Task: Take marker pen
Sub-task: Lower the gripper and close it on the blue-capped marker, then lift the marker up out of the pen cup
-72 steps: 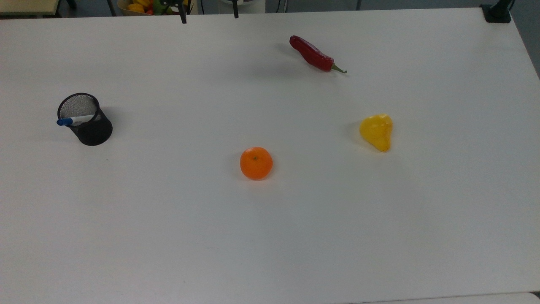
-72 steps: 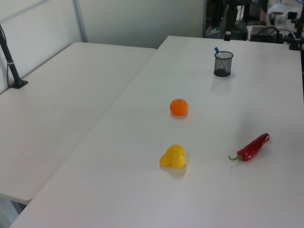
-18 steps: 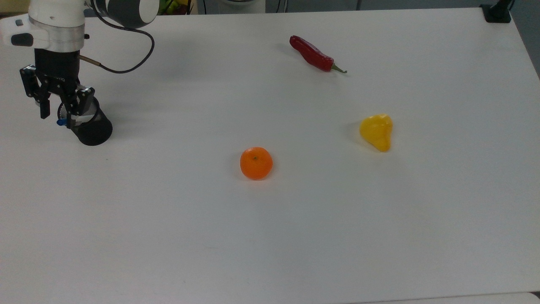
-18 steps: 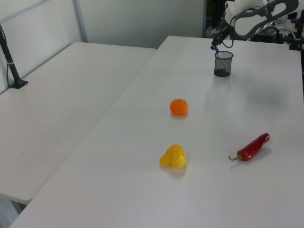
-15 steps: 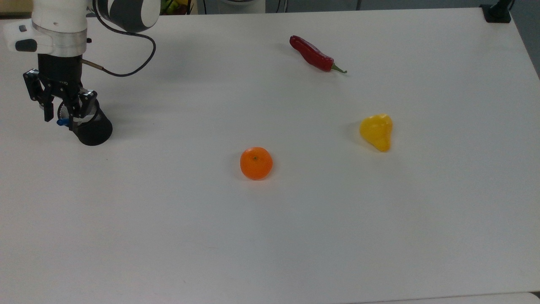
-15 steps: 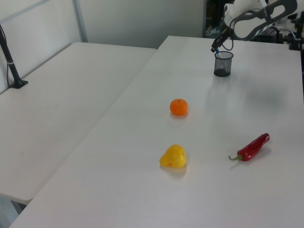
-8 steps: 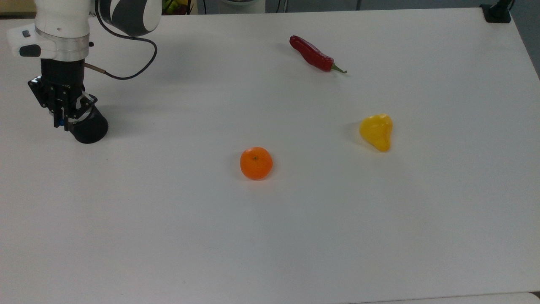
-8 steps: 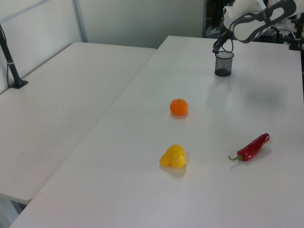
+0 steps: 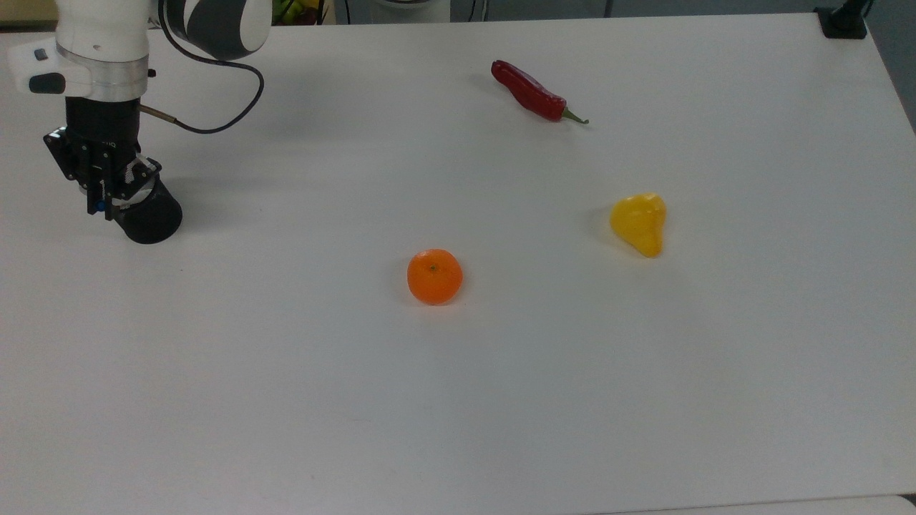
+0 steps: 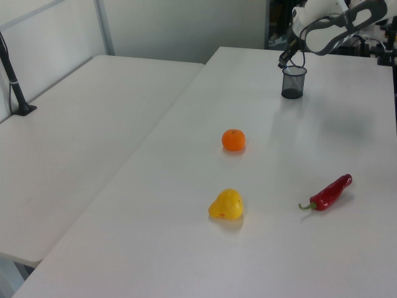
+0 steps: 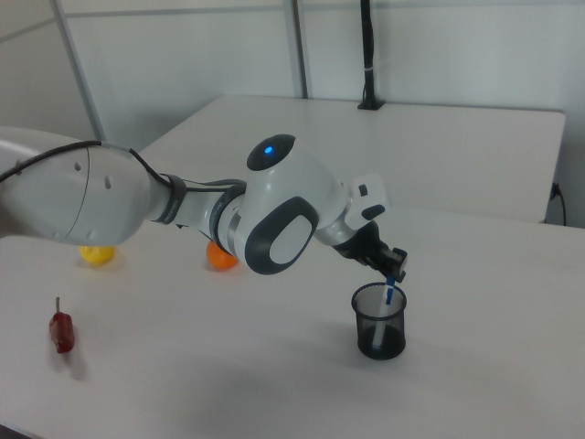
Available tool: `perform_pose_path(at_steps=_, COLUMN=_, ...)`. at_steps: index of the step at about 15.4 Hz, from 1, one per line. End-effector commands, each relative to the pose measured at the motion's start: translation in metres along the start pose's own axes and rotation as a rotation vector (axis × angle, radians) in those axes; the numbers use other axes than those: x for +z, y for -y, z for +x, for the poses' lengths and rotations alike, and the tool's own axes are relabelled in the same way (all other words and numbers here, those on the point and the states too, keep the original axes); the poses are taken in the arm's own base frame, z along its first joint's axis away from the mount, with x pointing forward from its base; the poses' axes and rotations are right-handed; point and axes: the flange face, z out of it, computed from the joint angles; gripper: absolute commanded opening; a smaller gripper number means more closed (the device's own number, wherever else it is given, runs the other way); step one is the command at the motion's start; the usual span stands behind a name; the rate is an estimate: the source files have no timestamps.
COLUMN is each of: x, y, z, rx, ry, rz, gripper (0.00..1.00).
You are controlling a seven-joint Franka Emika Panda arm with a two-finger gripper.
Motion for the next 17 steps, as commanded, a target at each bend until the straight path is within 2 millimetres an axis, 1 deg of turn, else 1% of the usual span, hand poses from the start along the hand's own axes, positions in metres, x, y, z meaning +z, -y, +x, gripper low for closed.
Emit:
perform_pose_path(at_steps=1, x=-0.039, y=-0.02, z=0.01, rx=0.029, ry=-0.06, rz=-0.021, gripper=0.01)
perform_pose_path(at_steps=6, x=-0.092, y=-0.047, z=0.027, rx=0.081, ry=-0.142, rz=-0.035, gripper=0.01)
perform_pose_path(at_steps=9, x=-0.124, y=-0.055, z=0.036, rx=0.1, ry=-0.193, rz=-0.035, gripper=0.01)
perform_pose_path(at_steps=11, x=-0.144, y=-0.056, z=0.041, rx=0.108, ry=-0.224, rz=-0.032, gripper=0.01)
perform_pose_path(at_steps=12, x=-0.153, y=-0.054, z=0.044, rx=0.11, ry=-0.232, rz=-0.025, gripper=0.01)
perform_pose_path(at_steps=14, x=-0.167, y=-0.044, z=0.047, rx=0.103, ry=-0.203, rz=0.002, gripper=0.01)
perform_pose_path(at_steps=16, x=-0.183, y=-0.025, z=0.052, rx=0.086, ry=-0.173, rz=0.04, gripper=0.01)
perform_pose_path(at_steps=17, x=-0.186, y=-0.013, z=0.052, rx=0.075, ry=-0.147, rz=0.061, gripper=0.01)
